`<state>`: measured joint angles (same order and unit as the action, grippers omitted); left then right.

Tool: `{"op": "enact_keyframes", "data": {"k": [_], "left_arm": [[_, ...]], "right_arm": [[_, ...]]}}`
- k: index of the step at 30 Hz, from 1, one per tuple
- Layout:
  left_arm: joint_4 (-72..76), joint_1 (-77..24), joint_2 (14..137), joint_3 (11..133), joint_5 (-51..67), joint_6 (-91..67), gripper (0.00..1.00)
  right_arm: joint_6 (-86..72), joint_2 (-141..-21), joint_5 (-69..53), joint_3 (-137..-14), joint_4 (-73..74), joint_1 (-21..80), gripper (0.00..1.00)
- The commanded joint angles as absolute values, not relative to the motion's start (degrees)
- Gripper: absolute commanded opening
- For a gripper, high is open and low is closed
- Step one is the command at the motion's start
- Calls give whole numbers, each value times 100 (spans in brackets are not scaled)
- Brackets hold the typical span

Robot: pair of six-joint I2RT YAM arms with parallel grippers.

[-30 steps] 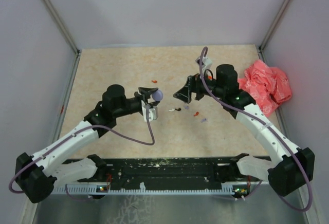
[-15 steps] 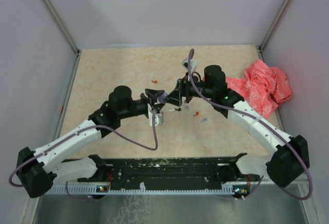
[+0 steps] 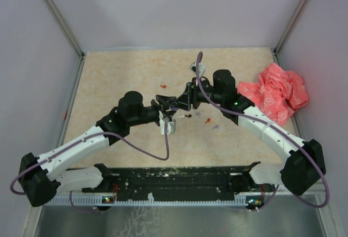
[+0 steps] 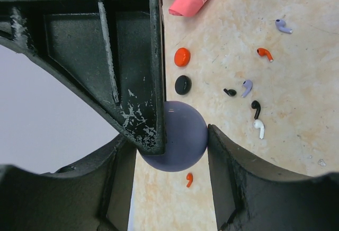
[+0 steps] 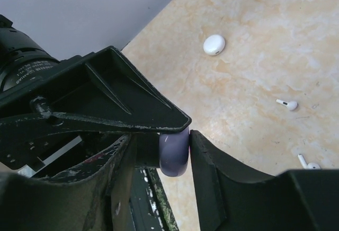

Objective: Insert the wireless bluetooth earbuds into the charging case
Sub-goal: Pick up the charging case at the center of the board.

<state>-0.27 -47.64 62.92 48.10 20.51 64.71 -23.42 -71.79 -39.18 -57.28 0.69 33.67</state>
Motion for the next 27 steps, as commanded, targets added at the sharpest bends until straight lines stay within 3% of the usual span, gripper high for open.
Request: {"op": "enact_keyframes", "data": {"k": [1,11,15,16,19,27], "left_arm": [[-75,-4838,6312,5005,2081,6592,46],[-62,-4836,6206,5014,2118,6235,49],[-25,-4837,6084,4939,2004,5876,64],[7,-4840,6048,4903,1963,5749,72],[215,-4842,5862,4703,1820,5356,82],[966,-4836,5302,4190,1184,3412,90]], "right_arm": [[-2343,-7172,-3990,-5688,-254,3437,42],[-2215,-7131,-3955,-5634,-150,3437,12],[-2239,-7023,-3947,-5552,-296,3437,2],[-2275,-6982,-3931,-5519,-379,3441,0],[-2298,-6819,-3787,-5404,-594,3437,0],[-2457,-6367,-3262,-4891,-1590,3426,0]]}}
